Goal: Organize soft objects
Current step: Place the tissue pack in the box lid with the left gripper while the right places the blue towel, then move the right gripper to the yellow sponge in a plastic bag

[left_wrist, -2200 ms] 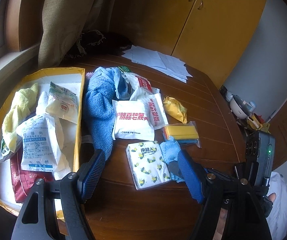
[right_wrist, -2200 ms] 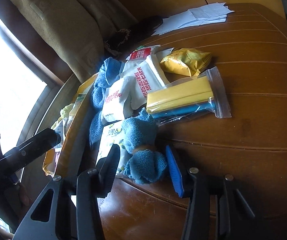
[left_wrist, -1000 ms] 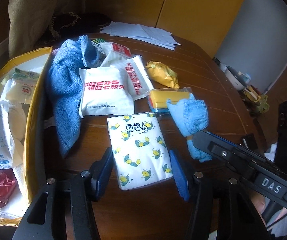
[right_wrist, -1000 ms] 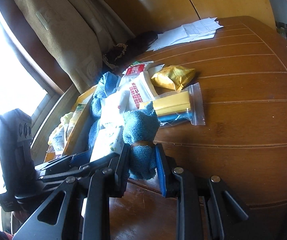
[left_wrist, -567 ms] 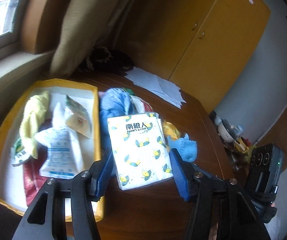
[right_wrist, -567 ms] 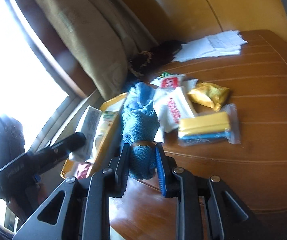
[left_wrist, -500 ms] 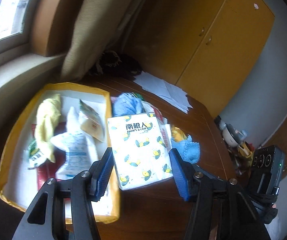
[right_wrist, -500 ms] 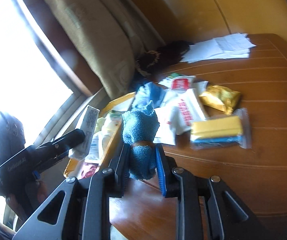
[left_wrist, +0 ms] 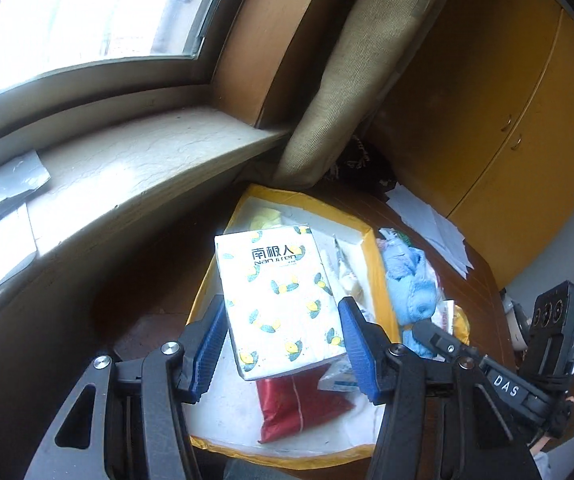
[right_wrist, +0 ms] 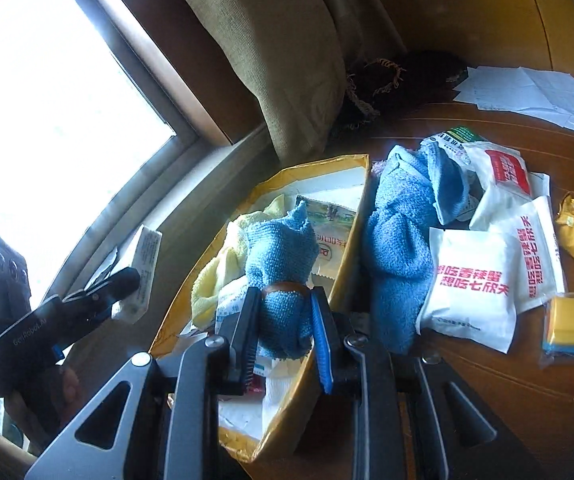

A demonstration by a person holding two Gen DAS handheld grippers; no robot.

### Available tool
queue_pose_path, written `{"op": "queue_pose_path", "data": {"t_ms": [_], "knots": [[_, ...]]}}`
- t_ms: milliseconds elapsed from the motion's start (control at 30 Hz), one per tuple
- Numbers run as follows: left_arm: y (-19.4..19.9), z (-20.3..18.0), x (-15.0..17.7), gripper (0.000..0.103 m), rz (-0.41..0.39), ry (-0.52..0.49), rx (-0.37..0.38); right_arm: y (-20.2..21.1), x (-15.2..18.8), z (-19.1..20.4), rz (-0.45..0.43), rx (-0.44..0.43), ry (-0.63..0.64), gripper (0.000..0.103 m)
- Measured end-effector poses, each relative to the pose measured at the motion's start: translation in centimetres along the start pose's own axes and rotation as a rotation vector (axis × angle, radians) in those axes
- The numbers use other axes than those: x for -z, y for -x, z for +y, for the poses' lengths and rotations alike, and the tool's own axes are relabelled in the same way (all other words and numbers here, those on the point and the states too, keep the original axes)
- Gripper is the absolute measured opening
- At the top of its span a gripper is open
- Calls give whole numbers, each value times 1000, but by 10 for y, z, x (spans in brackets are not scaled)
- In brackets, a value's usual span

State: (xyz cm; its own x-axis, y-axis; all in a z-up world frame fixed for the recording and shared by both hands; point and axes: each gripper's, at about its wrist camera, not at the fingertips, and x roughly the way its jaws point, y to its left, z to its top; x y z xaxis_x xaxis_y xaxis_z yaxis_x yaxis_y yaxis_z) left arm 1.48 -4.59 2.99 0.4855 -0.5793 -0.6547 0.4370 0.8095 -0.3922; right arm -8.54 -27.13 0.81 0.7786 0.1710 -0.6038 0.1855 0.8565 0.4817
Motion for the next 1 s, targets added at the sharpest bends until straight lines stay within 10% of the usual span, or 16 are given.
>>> {"op": "queue_pose_path", "data": {"t_ms": [500,1000], "knots": [[-39,12,8,62,119,-12,-34,-45,-12,2,67,64,-11,27],[-7,-8,10,85,-82,32,-15,-2,-11,-1,-30,-19,-43,60]]}}
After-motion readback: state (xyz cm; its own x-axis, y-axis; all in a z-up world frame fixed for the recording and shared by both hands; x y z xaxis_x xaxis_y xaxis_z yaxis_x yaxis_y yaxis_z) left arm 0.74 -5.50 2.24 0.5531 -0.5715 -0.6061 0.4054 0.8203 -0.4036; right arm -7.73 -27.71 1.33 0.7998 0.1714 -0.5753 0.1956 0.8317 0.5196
